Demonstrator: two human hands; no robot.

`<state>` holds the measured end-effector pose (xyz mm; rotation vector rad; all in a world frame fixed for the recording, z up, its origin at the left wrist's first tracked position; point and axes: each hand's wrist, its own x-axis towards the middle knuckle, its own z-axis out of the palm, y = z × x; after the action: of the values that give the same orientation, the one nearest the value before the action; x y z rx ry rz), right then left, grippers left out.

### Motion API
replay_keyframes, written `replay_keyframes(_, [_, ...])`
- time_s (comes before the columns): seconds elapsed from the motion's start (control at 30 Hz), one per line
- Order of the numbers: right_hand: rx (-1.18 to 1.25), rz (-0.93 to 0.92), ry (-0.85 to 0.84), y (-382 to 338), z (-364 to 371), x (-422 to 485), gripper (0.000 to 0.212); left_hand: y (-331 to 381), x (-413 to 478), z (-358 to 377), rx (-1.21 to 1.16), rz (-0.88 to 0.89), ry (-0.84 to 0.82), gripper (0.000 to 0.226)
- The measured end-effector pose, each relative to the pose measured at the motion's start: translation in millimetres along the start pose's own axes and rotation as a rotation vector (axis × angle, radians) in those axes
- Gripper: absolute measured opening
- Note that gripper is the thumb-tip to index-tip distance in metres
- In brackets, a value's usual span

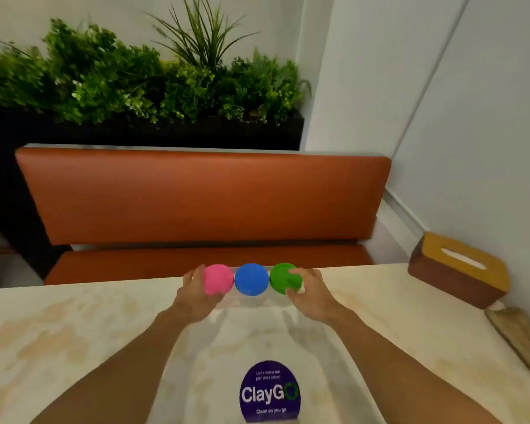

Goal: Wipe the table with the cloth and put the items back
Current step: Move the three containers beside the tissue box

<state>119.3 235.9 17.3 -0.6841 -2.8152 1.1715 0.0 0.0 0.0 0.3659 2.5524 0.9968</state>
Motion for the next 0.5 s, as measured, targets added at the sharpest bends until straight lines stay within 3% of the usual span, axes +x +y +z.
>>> replay_keyframes(0.23, [0.206, 0.141, -0.112, 16, 17, 42, 0.086, -9, 22, 23, -0.188, -0.048, -0.006, 0.107])
replay_keyframes(0.5, [0.25, 0.08, -0.097, 25, 26, 65, 0.086, -11, 38, 39, -0.34, -0.046, 0.087, 0.104])
